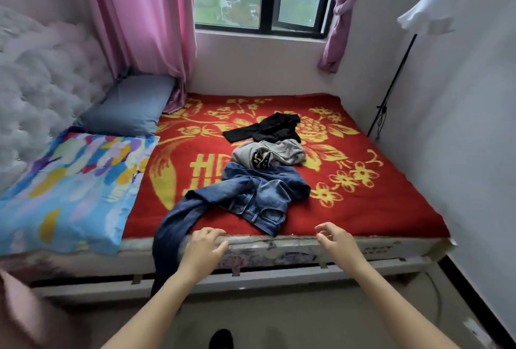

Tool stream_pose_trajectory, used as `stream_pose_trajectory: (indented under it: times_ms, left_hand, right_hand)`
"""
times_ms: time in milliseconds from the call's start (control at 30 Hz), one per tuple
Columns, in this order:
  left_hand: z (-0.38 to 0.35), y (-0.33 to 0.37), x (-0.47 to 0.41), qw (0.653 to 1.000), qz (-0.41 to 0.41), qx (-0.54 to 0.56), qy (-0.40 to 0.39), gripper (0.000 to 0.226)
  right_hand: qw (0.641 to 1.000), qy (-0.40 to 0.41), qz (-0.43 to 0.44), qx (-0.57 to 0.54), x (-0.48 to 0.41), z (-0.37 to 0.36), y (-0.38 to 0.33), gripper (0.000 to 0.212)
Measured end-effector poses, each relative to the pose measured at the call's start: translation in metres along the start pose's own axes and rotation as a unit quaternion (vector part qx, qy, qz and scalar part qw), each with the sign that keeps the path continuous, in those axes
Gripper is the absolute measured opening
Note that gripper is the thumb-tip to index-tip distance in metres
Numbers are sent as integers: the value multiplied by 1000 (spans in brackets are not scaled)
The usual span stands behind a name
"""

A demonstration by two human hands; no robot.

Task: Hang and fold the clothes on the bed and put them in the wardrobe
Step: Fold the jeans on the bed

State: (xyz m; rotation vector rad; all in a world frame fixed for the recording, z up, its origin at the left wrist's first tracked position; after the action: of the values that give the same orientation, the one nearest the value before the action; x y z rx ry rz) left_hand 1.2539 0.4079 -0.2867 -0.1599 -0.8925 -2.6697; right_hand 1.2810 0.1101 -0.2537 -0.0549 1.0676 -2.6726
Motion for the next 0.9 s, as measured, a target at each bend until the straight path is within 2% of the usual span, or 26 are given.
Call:
stream_pose_trajectory:
  times_ms: [133,333,667,900]
  left_hand:
    - [-25,-8,-44,997,33,52,-37,32]
    - [-41,-34,-128,990,107,65,-66,32]
    - [-78,-82,-192,962,217,-19,-165,37]
    - [-113,-71,-225,937,294,-22,-187,35]
  right_hand:
    - [998,-37,-46,22,-32,-21,34,20]
    - [989,-90,-115,25,-115,-58,69,18]
    - [962,-177,-203,29,-185,-116,118,30]
    - [953,-223,-206,20,-234,-130,172,33]
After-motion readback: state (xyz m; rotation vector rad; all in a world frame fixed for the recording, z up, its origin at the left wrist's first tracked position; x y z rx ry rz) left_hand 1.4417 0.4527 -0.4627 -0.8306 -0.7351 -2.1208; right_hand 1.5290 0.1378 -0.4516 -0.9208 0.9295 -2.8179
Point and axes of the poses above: each hand's wrist, its own x-axis away from the middle knuckle, its own z-axis out of the back of the hand, y = z × x, the point moved 5 cm from there along -x, towards the middle knuckle, and after that the axes turned 15 degrees about z, right-handed, at the moved point
